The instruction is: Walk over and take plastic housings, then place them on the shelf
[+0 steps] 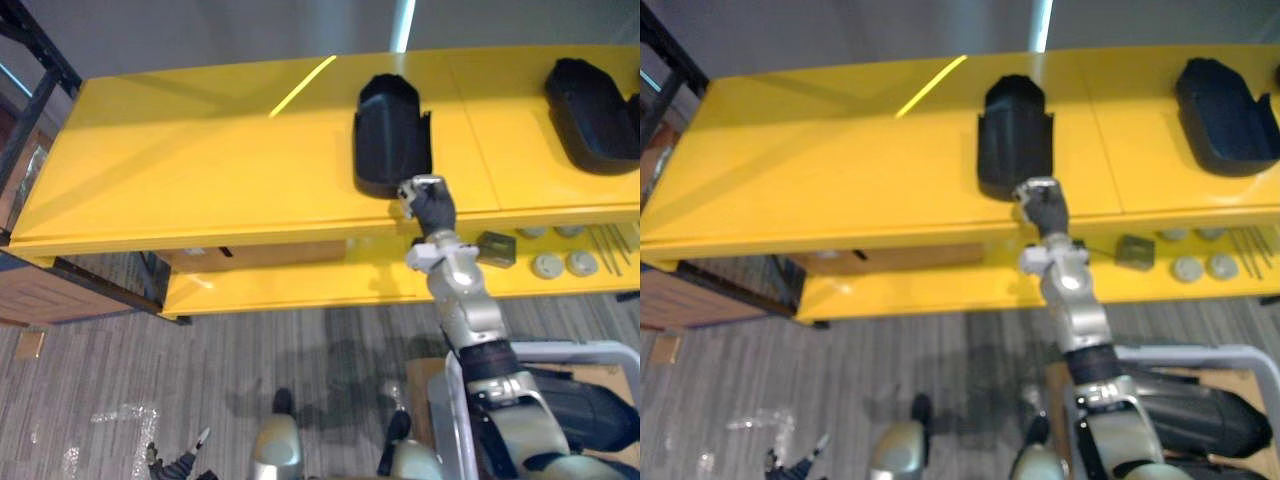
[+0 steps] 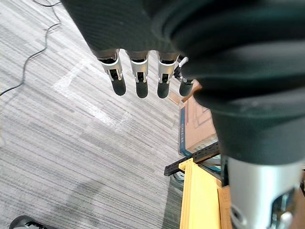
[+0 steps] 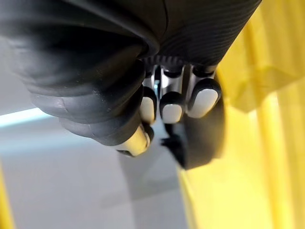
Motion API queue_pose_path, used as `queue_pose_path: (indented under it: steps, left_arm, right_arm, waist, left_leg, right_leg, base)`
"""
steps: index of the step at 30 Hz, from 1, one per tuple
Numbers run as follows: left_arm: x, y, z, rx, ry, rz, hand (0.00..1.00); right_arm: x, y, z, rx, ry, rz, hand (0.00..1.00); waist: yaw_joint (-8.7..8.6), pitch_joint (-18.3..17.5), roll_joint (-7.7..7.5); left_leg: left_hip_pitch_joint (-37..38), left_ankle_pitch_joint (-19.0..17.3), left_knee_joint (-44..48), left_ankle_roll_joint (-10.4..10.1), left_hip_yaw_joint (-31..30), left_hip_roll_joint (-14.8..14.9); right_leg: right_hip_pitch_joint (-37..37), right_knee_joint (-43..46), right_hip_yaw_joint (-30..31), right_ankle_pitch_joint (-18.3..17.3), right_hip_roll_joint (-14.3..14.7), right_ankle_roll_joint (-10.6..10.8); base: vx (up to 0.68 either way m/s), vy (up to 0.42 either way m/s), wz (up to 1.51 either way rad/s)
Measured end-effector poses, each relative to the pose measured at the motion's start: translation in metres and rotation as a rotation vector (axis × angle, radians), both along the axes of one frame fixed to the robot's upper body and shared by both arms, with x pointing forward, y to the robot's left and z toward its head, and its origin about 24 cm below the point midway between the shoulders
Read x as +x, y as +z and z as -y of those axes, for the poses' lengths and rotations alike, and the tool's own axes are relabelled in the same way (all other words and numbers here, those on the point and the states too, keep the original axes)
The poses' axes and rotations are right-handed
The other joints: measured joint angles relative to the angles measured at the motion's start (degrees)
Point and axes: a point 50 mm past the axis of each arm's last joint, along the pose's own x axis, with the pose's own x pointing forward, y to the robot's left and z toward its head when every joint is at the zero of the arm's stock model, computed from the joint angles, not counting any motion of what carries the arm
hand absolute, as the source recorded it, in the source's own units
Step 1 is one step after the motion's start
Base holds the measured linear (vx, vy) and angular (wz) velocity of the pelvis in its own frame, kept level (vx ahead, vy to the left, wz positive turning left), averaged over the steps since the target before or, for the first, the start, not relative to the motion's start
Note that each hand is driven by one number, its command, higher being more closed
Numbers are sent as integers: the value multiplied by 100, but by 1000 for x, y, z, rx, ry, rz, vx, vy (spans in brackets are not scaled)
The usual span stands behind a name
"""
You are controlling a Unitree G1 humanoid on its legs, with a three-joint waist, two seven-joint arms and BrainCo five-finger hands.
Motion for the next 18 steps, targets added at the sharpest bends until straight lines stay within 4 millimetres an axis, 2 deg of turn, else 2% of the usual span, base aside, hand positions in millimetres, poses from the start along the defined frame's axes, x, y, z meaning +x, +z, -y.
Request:
queue_pose_path:
  steps: [4,12,18]
  left_arm:
    - [0,0,1,-7,-7,-2,0]
    - [2,-3,7,-31,-40,-23,0]
    - [3,-3,8,-33,-39,-20,0]
  right_arm:
    - [7,-11,2,-12,-4,-61,100]
    - [30,1,6,-44,-17,-86,100]
    - [40,12,12,-64,-29,-82,100]
  waist:
    - [30,-1,-9]
    - [136,17,24]
    - [149,105,190]
  left_leg:
    - [-54,6,25,-2,-90,-8]
    - [-78,15,57,-2,-218,-52]
    - [-149,15,171,0,-350,-78]
  right_leg:
    - [16,1,-100,1,-2,-1]
    - [93,-1,-208,2,-32,-3]
    - [160,18,-317,1,-45,-2]
  base:
    - [-19,-5,11]
    - [-11,-1,7]
    - [-19,2,9]
